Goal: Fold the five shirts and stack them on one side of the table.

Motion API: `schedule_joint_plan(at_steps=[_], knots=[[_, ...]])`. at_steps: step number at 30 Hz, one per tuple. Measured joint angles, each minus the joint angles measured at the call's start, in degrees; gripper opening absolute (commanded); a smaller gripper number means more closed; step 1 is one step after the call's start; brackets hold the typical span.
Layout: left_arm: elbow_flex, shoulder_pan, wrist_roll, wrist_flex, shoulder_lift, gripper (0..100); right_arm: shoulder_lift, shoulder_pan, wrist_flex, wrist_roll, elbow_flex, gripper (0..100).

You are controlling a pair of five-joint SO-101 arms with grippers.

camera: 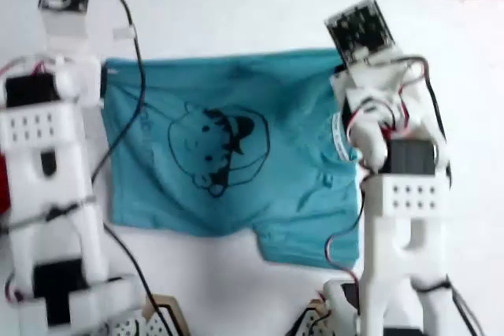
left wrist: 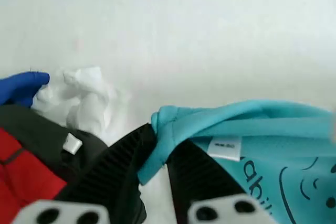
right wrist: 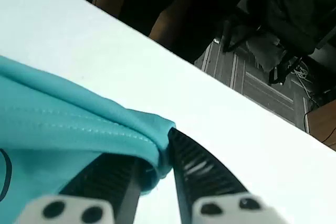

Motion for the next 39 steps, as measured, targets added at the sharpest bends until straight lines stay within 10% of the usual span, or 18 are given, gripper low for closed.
schedule_joint_plan(at_steps=[19, 39], knots=[[-51.96, 2.99, -0.53, 26.29, 51.87, 3, 25.85, -2.37, 10.55, 0.00, -10.02, 1.9], [-29.45, 2.29, -6.95, 27.43, 38.24, 3, 22.24, -2.90, 21.89, 0.00, -7.21, 1.9]])
